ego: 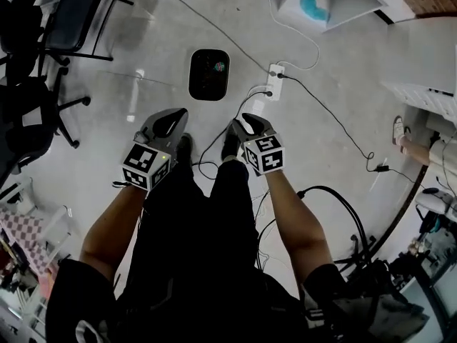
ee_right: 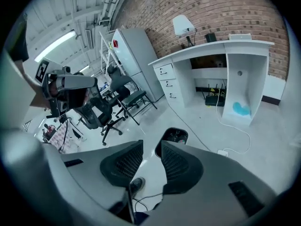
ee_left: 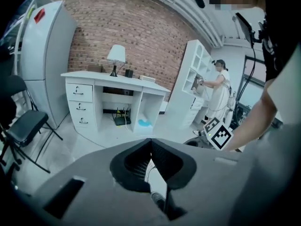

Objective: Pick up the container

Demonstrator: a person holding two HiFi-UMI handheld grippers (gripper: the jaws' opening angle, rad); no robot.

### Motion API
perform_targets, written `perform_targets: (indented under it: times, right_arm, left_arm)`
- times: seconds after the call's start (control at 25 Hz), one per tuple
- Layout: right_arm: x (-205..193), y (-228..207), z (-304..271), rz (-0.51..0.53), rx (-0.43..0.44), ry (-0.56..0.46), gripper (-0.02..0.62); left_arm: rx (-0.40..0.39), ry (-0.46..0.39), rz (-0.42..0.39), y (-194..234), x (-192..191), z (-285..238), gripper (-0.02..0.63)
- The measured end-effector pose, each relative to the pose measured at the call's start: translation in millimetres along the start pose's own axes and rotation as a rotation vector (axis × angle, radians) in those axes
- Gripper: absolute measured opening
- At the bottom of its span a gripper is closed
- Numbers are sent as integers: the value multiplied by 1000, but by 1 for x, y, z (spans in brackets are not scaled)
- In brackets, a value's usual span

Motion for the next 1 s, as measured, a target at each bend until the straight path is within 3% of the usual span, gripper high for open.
perform_targets:
  times: [0.16, 0.36, 0.64, 1.0]
  right_arm:
    - [-10, -36, -29, 32, 25, 65, 101]
    - [-37, -67, -81, -42, 41, 96, 101]
    - [-82, -100, -157, -103, 59, 87, 109]
    - [-142, -128, -252, -136, 43, 132, 112]
  left_arm:
    - [22, 15, 21, 9, -14, -50, 11]
    - [36, 58, 89, 35, -53, -105, 11]
    - [-25, 132, 48, 69, -117, -185, 11]
    - [-23, 182, 88, 108, -192, -244, 11]
Point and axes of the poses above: the fingertips, and each gripper's own axes: z backward along the fingers, y to its left, x out of its top, the point moved 10 cm from there along z, backward along the fingers, and after that the axes turned 5 degrees about y, right-handed, at the moved point
